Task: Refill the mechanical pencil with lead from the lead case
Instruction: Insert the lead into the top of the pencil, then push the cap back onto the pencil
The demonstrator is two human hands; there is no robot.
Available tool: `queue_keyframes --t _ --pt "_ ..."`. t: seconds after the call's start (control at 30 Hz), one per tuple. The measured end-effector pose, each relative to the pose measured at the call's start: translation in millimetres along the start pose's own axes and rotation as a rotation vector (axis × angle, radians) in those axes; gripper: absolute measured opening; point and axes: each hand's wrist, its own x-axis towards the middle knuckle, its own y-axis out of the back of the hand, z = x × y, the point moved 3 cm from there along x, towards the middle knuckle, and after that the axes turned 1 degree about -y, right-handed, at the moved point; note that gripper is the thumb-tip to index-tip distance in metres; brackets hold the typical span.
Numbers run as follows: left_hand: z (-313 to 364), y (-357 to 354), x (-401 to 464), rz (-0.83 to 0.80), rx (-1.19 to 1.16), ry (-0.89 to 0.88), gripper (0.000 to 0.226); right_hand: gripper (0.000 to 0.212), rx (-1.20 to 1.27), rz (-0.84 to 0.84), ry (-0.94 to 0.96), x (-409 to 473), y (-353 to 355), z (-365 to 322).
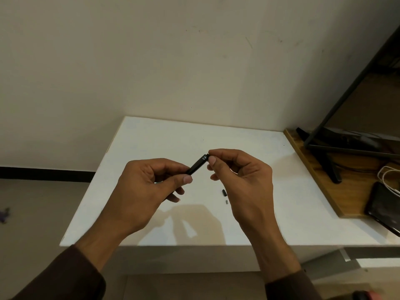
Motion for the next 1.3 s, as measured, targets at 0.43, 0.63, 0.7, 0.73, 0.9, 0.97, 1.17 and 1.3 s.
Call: queue_keyframes --t 0.43,0.63,0.7,0.73,0.9,0.97,1.17,1.3 --pt "-4 0 -1 0.004 -0.007 0.048 0.012 0.003 -0.021 0.071 -0.079 12 37 12" --pt "-4 -1 0 0.001 -0.010 0.057 0.013 0.005 -0.029 0.009 -0.084 11 26 14" --pt "-3 0 -1 0.001 -0.012 0.054 0.019 0.007 -0.047 -0.009 -0.072 10 23 14" --pt "-3 0 -1 -0.001 -0.012 0.052 0.020 0.008 -0.060 -0.018 -0.063 9 22 13" --pt "-5 1 -1 0.005 -0.009 0.053 0.014 0.009 -0.091 -0.050 -0.075 11 29 17" --pt "-5 3 0 0.008 0.000 0.048 0.010 0.005 -0.156 -0.016 -0.124 14 42 25" --pt "-5 2 -1 0.006 -0.006 0.047 0.008 0.012 -0.567 -0.078 -0.414 11 61 62" --pt "-7 3 -1 0.007 -0.018 0.055 0.008 0.011 -0.694 -0.199 -0.482 6 47 74"
